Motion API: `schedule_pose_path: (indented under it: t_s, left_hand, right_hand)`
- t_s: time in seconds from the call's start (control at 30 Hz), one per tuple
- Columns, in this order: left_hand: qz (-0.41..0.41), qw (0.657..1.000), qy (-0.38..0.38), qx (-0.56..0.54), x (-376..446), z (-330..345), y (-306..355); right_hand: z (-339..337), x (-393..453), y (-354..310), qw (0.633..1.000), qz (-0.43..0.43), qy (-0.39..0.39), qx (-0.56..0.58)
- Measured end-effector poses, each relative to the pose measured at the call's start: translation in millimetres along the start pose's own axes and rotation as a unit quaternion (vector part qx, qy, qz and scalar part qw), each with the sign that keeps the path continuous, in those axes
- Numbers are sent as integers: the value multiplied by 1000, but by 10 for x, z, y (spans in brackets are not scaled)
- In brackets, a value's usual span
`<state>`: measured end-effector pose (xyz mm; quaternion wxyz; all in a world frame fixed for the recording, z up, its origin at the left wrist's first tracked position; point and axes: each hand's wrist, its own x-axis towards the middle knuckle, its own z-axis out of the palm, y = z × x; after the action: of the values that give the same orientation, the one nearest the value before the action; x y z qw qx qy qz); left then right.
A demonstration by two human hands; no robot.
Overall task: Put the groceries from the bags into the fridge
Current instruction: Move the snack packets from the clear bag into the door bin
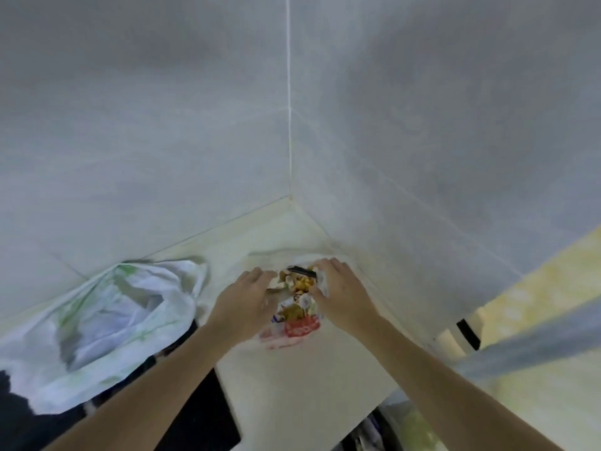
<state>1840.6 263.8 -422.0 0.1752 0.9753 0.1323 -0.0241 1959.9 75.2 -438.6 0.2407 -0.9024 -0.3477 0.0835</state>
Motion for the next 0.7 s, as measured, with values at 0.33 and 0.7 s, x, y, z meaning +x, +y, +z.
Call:
schedule_pose_path:
  t_s: [0.33,0.7]
  left_hand:
    - [-87,993,-64,39,984,891,-287]
    - [-52,993,-18,100,983,848,-372]
  right_hand:
    - [1027,991,731,992,-65,-107,-18]
    - [1116,976,730,990,-124,-16,-58]
